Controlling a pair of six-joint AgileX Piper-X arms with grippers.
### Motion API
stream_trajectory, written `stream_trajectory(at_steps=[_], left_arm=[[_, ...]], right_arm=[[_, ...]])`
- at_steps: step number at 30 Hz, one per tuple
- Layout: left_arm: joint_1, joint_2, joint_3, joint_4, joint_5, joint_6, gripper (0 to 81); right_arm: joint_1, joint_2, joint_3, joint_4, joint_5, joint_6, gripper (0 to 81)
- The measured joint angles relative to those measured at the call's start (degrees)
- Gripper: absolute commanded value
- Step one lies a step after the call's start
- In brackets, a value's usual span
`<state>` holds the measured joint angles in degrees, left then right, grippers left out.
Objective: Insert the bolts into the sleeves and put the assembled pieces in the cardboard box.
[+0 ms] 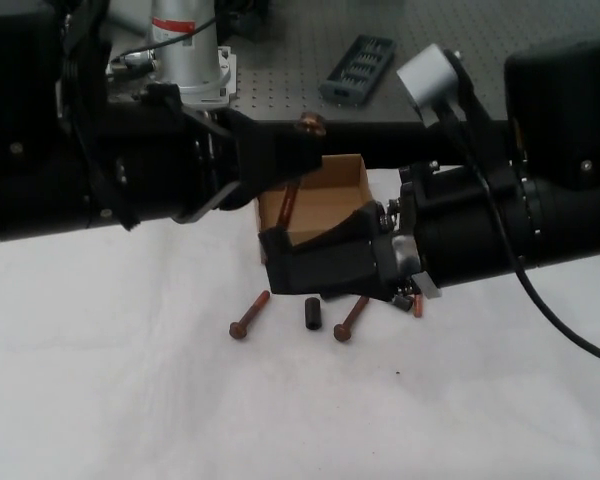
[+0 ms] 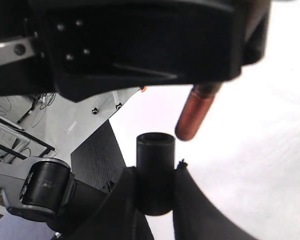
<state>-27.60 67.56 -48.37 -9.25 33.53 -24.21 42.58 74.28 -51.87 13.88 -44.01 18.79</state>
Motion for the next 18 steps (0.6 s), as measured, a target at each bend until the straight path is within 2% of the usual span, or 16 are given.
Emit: stream_trajectory(at_steps=[18], left_arm=[[1.1,0.0,0.0,0.0,0.0,-3.4,0.6]], right_arm=[[0.0,0.0,0.0,0.4,1.5,0.0,2.8]])
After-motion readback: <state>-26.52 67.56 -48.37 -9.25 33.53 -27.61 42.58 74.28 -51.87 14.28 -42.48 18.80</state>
